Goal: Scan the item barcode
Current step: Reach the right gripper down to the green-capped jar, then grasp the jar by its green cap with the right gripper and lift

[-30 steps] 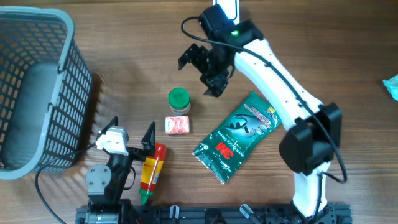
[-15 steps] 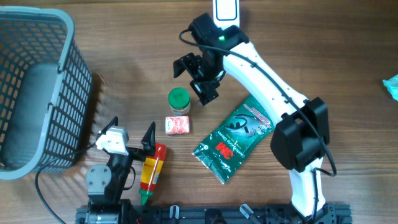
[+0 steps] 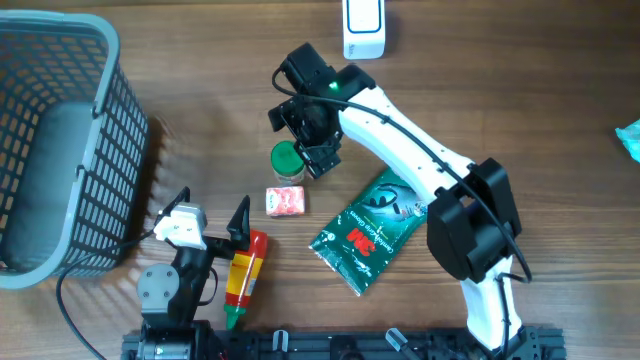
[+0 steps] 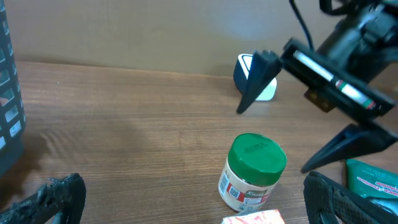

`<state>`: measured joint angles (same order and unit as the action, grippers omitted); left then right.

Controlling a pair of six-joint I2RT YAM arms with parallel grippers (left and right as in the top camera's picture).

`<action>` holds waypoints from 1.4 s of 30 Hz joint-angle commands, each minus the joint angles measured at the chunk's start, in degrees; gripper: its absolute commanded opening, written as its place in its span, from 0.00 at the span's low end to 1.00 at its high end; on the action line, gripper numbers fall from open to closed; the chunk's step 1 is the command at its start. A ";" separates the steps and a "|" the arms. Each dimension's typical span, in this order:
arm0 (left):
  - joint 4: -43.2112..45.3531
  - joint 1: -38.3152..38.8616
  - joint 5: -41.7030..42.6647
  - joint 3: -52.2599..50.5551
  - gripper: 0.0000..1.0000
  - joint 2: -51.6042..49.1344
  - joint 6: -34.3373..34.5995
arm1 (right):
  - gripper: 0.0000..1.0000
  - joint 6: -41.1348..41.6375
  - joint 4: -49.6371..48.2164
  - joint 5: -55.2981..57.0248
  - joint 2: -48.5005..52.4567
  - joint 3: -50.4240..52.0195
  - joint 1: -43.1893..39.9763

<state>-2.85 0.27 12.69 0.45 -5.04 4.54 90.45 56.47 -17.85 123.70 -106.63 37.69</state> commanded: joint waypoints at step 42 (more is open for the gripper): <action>-0.42 0.22 -0.57 -0.11 1.00 0.13 -1.14 | 0.84 -50.42 -5.62 15.65 0.52 5.57 2.75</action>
<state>-2.85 0.27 12.69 0.45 -5.04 4.54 52.10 48.97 -6.50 123.70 -100.09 40.25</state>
